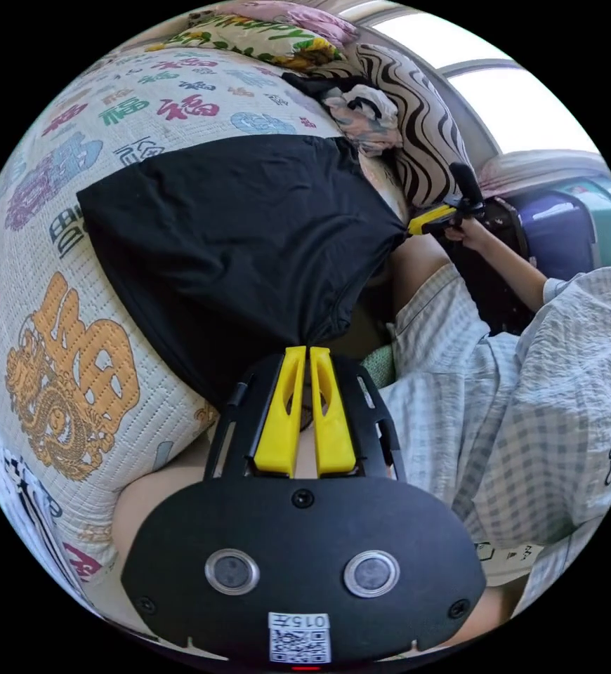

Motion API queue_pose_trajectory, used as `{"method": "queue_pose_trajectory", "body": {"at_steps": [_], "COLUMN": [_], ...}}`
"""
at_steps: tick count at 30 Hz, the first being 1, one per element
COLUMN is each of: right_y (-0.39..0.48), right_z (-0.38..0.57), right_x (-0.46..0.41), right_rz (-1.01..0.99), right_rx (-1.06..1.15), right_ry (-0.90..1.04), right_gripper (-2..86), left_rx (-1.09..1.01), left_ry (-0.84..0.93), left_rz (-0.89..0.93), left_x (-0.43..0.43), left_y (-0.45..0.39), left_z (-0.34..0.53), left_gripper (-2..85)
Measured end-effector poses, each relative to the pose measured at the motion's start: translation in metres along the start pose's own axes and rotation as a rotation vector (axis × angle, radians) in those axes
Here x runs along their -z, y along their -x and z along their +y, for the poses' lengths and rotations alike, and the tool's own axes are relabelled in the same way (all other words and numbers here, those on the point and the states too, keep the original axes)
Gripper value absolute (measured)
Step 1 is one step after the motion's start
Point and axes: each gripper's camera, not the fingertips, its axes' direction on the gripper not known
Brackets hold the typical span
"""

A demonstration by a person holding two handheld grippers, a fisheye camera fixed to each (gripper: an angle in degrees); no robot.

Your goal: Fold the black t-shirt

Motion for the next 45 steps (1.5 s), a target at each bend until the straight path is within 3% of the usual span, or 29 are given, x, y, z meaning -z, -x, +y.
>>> {"method": "queue_pose_trajectory", "body": {"at_steps": [11, 17, 20, 23, 25, 28, 33, 37, 41, 45], "right_y": [-0.004, -0.036, -0.064, -0.096, -0.115, -0.150, -0.196, -0.217, -0.238, -0.244], "right_z": [0.017, 0.029, 0.030, 0.019, 0.004, -0.021, -0.048, -0.068, -0.073, -0.072], "right_x": [-0.034, -0.012, 0.023, 0.052, 0.060, 0.063, 0.052, 0.035, 0.024, 0.027], "right_rz": [0.090, 0.034, 0.028, 0.032, 0.039, -0.024, -0.141, -0.212, -0.268, -0.264], "right_rx": [0.036, -0.068, -0.157, -0.234, -0.287, -0.359, -0.405, -0.347, -0.379, -0.376], "right_ry": [0.135, 0.027, -0.166, -0.362, -0.427, -0.500, -0.502, -0.417, -0.395, -0.433], "right_gripper": [1.6, 6.5, 7.4, 9.0, 11.0, 13.3, 13.5, 12.4, 2.9, 0.6], "left_rx": [-0.011, 0.048, 0.100, 0.249, 0.403, 0.503, 0.595, 0.550, 0.497, 0.486], "left_ry": [0.161, 0.276, 0.164, -0.087, -0.353, -0.509, -0.535, -0.540, -0.489, -0.594], "left_rz": [-0.100, -0.102, -0.139, -0.178, -0.162, -0.076, 0.031, 0.139, 0.274, 0.320], "left_x": [-0.028, -0.029, 0.005, 0.050, 0.080, 0.086, 0.065, 0.047, 0.038, 0.052], "left_y": [-0.020, -0.013, 0.004, 0.043, 0.083, 0.129, 0.183, 0.199, 0.213, 0.222], "left_z": [0.005, 0.021, 0.028, 0.028, 0.032, 0.032, 0.037, 0.047, 0.057, 0.080], "left_gripper": [0.7, 7.2, 8.5, 10.9, 14.4, 15.7, 15.2, 12.6, 3.8, -0.2]}}
